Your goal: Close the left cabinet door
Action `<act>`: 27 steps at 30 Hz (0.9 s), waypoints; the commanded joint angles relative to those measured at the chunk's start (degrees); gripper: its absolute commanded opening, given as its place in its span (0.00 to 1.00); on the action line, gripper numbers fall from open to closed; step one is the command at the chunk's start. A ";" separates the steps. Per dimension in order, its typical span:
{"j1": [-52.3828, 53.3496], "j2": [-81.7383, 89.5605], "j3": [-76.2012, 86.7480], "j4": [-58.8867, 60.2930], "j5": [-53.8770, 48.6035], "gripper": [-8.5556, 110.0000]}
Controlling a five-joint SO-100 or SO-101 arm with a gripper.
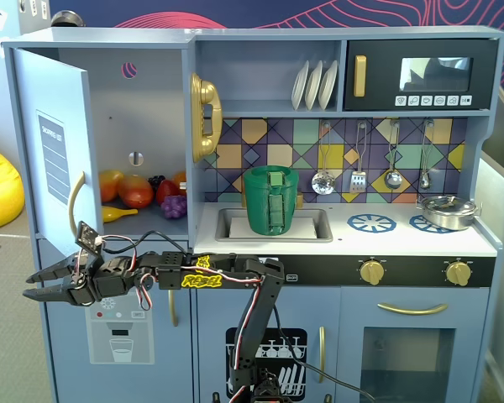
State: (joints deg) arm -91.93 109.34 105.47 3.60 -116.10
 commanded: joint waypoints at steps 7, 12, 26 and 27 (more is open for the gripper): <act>15.91 5.62 1.32 1.05 0.44 0.07; 30.23 7.65 4.22 -1.23 0.35 0.07; 41.48 10.63 8.09 -1.85 1.76 0.07; 39.64 13.62 8.96 2.29 3.25 0.07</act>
State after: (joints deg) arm -49.31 114.35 114.35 0.09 -115.84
